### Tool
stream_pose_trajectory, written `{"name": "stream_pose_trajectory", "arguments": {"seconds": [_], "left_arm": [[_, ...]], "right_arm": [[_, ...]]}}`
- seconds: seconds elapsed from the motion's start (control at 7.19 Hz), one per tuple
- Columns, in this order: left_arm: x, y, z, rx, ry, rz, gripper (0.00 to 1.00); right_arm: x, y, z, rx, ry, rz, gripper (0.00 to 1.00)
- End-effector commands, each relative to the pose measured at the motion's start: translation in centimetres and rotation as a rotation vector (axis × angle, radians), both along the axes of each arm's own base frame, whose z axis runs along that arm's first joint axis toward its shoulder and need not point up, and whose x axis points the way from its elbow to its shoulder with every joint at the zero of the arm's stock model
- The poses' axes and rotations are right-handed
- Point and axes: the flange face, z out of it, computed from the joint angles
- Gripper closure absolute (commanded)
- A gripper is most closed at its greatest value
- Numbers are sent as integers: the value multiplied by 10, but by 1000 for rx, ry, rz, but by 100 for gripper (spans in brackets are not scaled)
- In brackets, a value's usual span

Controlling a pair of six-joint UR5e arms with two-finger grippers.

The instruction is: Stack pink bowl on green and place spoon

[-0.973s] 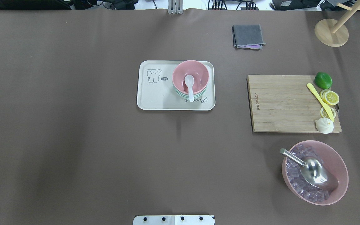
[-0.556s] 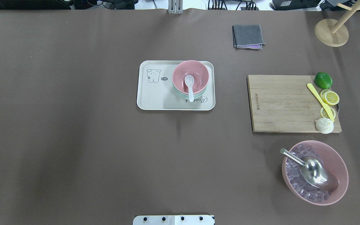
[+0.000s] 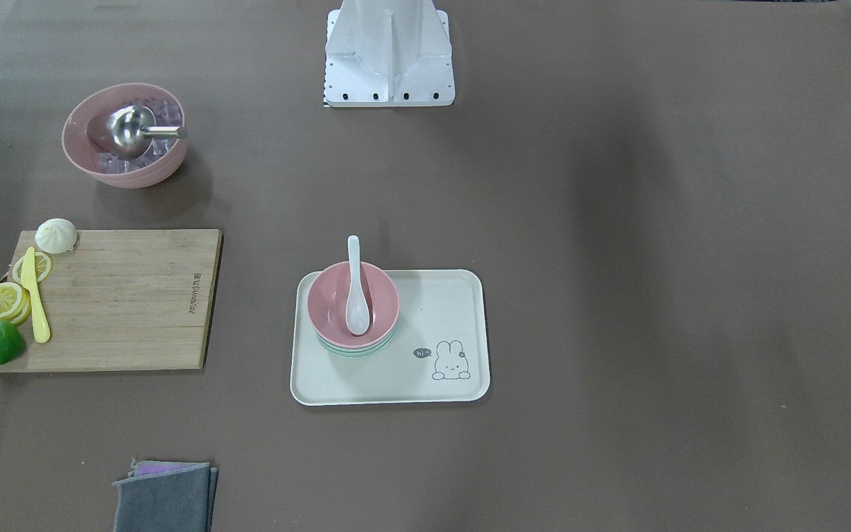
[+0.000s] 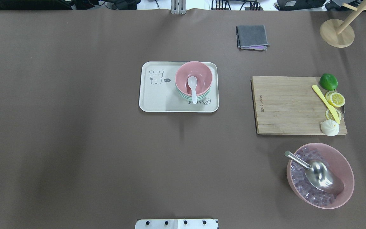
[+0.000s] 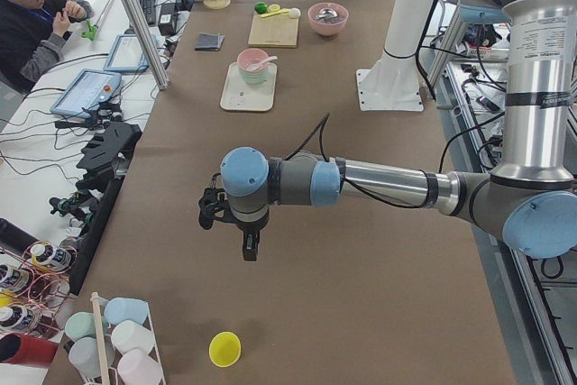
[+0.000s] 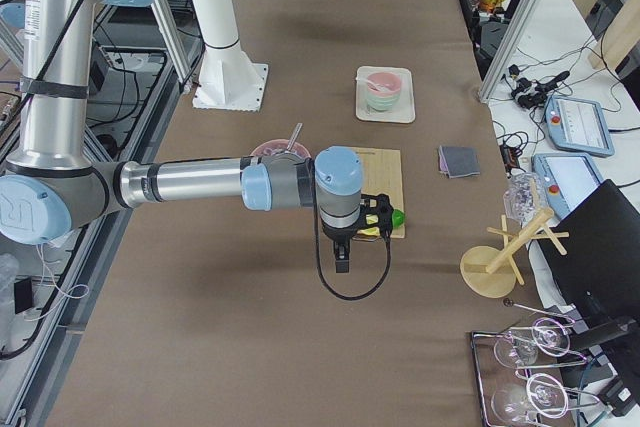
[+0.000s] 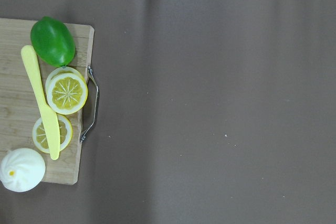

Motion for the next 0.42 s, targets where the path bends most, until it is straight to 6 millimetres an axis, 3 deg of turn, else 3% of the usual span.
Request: {"name": "stream_pose_trajectory", "arguments": {"seconds": [0.0,0.28], "left_arm": [[0,0,-1,4,0,0,1],[0,-1,-1,9,0,0,1]], "right_arm": [[-1,-1,0,1,1,-1,0],[-1,-1,0,1,1,-3,0]]}}
